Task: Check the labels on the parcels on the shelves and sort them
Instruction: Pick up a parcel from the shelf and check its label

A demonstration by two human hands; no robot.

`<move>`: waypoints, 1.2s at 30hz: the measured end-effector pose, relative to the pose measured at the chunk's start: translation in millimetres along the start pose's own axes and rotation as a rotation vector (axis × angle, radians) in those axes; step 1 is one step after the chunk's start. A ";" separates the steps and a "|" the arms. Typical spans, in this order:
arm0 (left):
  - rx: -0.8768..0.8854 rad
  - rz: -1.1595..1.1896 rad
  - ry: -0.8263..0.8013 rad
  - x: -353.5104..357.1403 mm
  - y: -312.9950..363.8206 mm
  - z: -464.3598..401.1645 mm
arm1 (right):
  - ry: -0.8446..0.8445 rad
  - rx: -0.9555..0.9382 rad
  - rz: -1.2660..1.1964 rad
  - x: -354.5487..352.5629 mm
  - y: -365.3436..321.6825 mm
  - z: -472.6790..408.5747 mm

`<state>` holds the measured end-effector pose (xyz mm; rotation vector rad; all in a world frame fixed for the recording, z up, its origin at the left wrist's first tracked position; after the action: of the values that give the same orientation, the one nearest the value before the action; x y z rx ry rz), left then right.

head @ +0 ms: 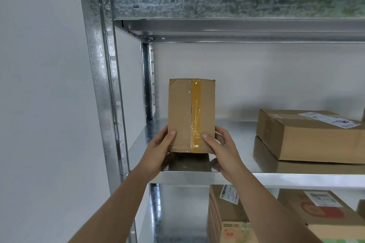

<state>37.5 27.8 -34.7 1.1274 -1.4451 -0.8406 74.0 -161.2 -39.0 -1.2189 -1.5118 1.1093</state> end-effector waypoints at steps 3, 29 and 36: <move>-0.005 0.019 -0.001 -0.1 -0.2 -0.9 | -0.004 0.007 -0.007 0.1 -0.4 0.9; 0.062 0.008 0.029 -16.1 -10.1 -13.3 | 0.059 -0.035 0.088 -0.5 0.5 -1.8; 0.073 -0.038 0.067 -13.8 -12.0 -13.3 | 0.047 -0.069 0.129 4.4 -2.2 2.5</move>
<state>52.7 38.3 -47.8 1.2302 -1.4131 -0.7745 70.5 -157.5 -36.9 -1.3966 -1.4630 1.1122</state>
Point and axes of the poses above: each hand's wrist, its own z-axis away from the middle knuckle, its own x-axis out of the palm, y = z × x, the point moved 3 cm from there along -z, towards the middle knuckle, and after that the axes turned 6 degrees about z, right-handed, at the moved point
